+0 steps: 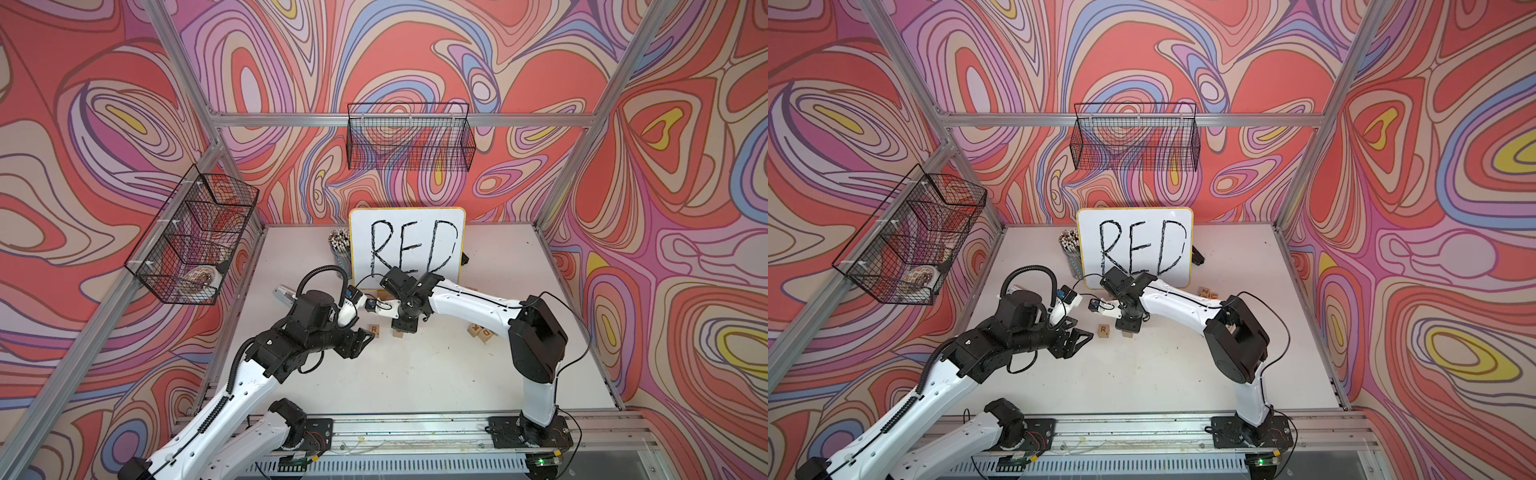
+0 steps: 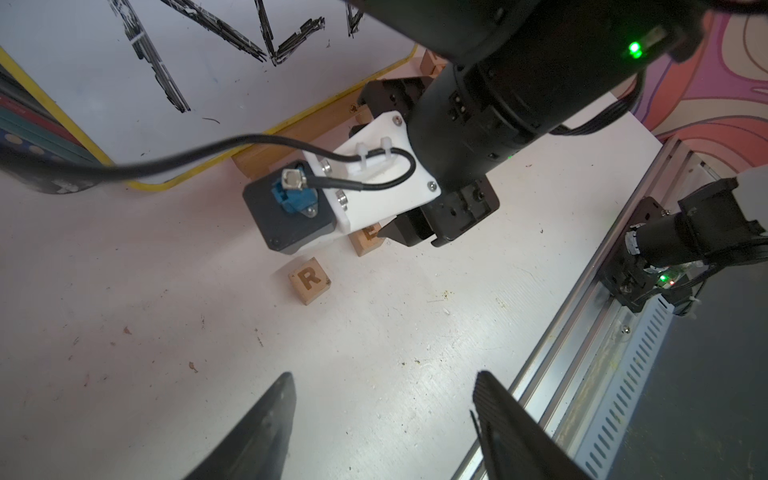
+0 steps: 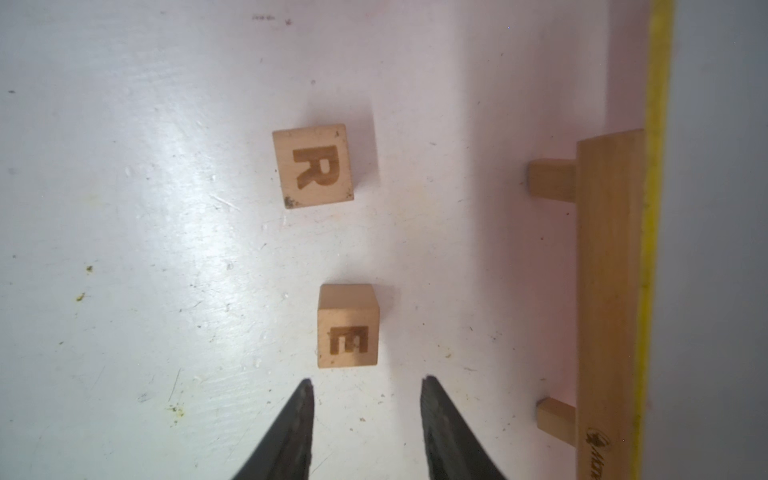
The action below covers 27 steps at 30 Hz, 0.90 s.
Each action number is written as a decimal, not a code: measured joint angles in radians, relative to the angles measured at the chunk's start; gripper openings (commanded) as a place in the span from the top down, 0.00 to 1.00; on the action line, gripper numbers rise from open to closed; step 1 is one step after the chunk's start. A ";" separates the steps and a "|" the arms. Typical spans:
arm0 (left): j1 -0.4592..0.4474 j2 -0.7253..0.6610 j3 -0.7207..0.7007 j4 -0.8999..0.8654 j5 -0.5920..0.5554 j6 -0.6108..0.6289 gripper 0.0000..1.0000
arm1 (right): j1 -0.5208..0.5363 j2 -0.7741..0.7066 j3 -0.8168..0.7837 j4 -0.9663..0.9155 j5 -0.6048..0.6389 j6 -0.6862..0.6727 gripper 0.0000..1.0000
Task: Assemble the uppercase word "red" with letter blocks
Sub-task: Adjust the letter block at the center of the board.
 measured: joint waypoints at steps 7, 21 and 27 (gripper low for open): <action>0.000 -0.002 0.000 0.000 0.000 0.000 0.29 | 0.000 -0.069 0.000 0.004 0.000 0.045 0.55; 0.000 -0.007 0.000 0.000 -0.005 0.000 0.29 | 0.001 -0.117 -0.114 0.162 0.103 0.723 0.57; 0.000 -0.007 0.000 0.000 -0.005 0.000 0.29 | 0.017 -0.104 -0.116 0.173 0.161 1.091 0.57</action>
